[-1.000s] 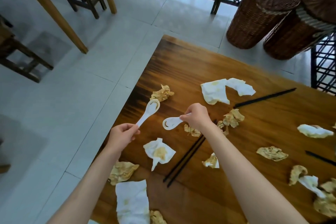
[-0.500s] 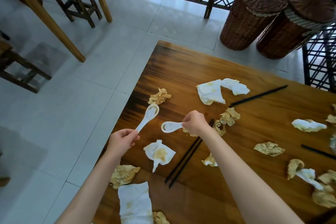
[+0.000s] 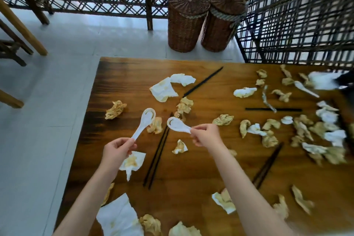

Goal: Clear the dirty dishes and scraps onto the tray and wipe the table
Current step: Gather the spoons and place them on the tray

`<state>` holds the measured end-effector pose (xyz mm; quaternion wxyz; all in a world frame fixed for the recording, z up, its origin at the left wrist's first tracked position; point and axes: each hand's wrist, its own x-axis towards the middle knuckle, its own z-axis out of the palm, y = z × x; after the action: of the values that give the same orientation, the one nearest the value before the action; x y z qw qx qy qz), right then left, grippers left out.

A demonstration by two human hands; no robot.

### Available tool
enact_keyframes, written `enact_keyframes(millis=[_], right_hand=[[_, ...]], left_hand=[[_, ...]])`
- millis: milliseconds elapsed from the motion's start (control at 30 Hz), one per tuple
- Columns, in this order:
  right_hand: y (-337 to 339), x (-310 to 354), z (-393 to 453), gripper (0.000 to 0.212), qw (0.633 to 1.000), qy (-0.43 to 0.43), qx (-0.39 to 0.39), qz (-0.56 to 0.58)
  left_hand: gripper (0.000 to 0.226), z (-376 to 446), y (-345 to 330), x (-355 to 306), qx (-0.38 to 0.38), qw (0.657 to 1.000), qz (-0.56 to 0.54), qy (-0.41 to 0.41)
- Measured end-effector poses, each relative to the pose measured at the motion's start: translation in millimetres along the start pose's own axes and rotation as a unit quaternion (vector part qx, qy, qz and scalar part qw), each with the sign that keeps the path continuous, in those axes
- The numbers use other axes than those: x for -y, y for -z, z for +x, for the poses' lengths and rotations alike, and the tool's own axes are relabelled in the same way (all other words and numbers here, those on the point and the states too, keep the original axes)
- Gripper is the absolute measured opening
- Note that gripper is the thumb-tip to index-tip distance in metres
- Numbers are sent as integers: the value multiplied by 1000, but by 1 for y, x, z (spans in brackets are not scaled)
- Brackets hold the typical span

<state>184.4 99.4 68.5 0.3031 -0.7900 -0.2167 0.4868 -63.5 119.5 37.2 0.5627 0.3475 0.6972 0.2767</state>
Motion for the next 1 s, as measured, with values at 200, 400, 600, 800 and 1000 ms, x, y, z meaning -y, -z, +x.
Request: enact_keyframes(millis=[200,400,600,800,1000], right_hand=[[78,-47,-26,7,978,-78,-41,188],[172,-97,-32,3,964,-70,-82,243],[284,-141,-25,3,960,-64,-104,252],[384,-175,-18,2,953,-53,-112,277],[460,-193,8,3,947,-37,-133,291]], left_hand=[[8,-35,-64,-8,79,997,9,-1],[6,-74,-158,-7,127,992,26,-5],[8,-122,-263,9,123,992,7,-4],[5,-166,-357,20,81,996,-36,23],[8,-181,-445,1,94,994,-50,19]])
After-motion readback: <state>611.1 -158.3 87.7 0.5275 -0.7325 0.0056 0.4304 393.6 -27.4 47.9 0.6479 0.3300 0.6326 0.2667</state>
